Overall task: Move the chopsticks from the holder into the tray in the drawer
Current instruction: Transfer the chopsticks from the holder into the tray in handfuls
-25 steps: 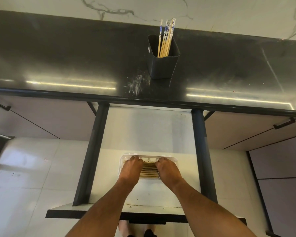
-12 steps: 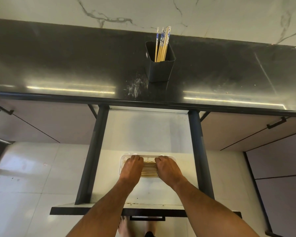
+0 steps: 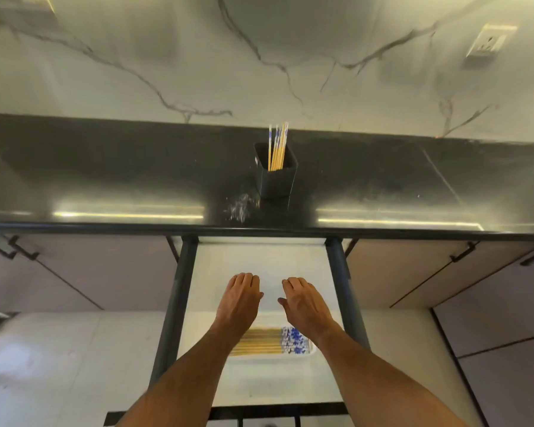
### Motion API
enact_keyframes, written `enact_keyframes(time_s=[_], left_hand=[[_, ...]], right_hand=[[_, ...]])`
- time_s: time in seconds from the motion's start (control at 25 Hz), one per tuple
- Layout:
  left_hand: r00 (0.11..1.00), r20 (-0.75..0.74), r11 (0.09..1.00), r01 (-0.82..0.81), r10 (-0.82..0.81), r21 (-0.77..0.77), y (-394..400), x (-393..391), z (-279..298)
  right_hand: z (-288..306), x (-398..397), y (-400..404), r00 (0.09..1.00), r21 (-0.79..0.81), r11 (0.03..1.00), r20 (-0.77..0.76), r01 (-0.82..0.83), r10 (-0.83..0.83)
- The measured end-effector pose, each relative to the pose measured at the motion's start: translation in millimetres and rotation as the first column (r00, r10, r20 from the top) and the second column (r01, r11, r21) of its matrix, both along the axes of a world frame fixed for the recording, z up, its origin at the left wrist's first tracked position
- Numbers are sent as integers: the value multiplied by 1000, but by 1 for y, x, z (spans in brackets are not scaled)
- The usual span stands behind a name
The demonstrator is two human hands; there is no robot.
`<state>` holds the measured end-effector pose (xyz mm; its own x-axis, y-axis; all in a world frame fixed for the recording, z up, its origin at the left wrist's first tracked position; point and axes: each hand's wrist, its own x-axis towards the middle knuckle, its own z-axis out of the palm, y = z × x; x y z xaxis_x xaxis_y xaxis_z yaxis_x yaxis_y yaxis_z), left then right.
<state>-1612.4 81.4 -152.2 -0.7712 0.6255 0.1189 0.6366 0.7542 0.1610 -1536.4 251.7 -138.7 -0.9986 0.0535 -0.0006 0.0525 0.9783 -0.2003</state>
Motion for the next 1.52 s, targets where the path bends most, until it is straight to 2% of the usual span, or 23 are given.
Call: enact_keyframes(time_s=[0.16, 0.28, 0.56, 0.76, 1.04, 1.16, 1.32, 1.52], left_hand=[[995, -103, 996, -8, 18, 92, 14, -42, 60], [992, -120, 996, -17, 28, 91, 31, -81, 106], [972, -235, 981, 24, 22, 192, 82, -167, 177], [980, -196, 973, 13, 34, 231, 126, -229, 191], [992, -112, 974, -36, 62, 224, 180, -311, 172], [991, -46, 953, -107, 125, 283, 195, -333, 164], [956, 146, 840, -293, 254, 458, 209, -356, 156], [928, 305, 739, -357, 213, 572, 221, -375, 154]], right_hand=[[60, -40, 9, 996, 44, 998, -78, 45, -41], [111, -76, 17, 984, 83, 995, -175, 50, -35], [188, -163, 45, 932, 21, 998, -361, 53, -42], [200, -237, 73, 919, -71, 996, -387, 55, -78], [174, -329, 113, 921, -246, 959, -321, 144, -221], [165, -356, 131, 899, -356, 911, -296, 209, -322], [152, -385, 148, 872, -488, 818, -202, 306, -447], [143, -412, 156, 818, -753, 577, -91, 316, -568]])
